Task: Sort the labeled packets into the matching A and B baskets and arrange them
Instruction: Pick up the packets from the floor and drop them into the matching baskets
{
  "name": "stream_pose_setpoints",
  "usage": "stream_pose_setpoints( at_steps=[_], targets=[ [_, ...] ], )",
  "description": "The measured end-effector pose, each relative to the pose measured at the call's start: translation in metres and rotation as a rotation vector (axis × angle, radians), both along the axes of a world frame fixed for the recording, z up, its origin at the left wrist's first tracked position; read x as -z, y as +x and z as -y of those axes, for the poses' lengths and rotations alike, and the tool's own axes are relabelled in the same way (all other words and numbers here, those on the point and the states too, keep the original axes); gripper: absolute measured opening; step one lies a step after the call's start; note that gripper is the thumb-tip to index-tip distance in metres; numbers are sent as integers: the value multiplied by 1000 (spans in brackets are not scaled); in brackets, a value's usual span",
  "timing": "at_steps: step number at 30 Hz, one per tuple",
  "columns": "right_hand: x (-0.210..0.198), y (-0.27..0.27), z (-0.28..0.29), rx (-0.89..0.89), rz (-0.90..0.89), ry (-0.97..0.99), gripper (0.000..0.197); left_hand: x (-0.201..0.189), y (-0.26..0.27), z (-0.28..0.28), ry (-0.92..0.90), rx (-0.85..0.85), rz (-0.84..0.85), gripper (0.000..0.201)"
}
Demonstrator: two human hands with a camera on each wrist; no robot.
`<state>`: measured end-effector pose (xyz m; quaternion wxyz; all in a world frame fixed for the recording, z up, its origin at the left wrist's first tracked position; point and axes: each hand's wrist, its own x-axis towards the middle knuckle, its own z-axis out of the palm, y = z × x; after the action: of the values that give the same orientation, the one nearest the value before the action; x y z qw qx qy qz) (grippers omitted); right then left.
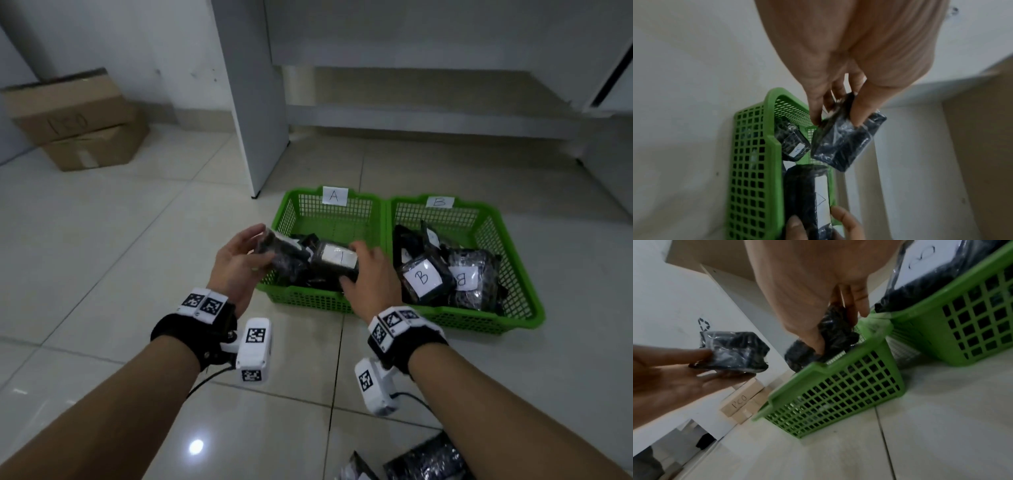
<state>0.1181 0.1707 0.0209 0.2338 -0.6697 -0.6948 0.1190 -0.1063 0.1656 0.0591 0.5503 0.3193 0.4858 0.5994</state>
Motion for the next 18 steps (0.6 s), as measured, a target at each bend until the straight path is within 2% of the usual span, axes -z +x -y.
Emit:
stream_pose_setpoints(
  at_steps=[3, 5, 8, 11, 13, 14, 16, 18],
  targets=[
    [20, -2, -1, 33, 176, -64, 56, 21, 5, -15, 57, 77, -266, 75],
    [23, 0, -2, 47, 207, -59, 57, 36, 8, -19, 108, 185, -470, 67],
    [24, 4, -3, 21, 167, 44, 56, 54, 5, -24, 172, 291, -882, 46],
    [30, 9, 2, -104, 139, 169, 34, 67, -3, -30, 224, 254, -1235, 35],
    [33, 10, 9, -157, 153, 173, 32, 68, -3, -33, 253, 216, -1304, 20],
    [33, 11, 12, -171, 164, 169, 34, 67, 0, -31, 237, 222, -1314, 22],
    [29, 12, 17, -184, 187, 174, 37, 68, 6, -27, 197, 252, -1323, 45],
    [23, 14, 26, -169, 172, 189, 38, 69, 7, -25, 179, 280, -1365, 51]
  ],
)
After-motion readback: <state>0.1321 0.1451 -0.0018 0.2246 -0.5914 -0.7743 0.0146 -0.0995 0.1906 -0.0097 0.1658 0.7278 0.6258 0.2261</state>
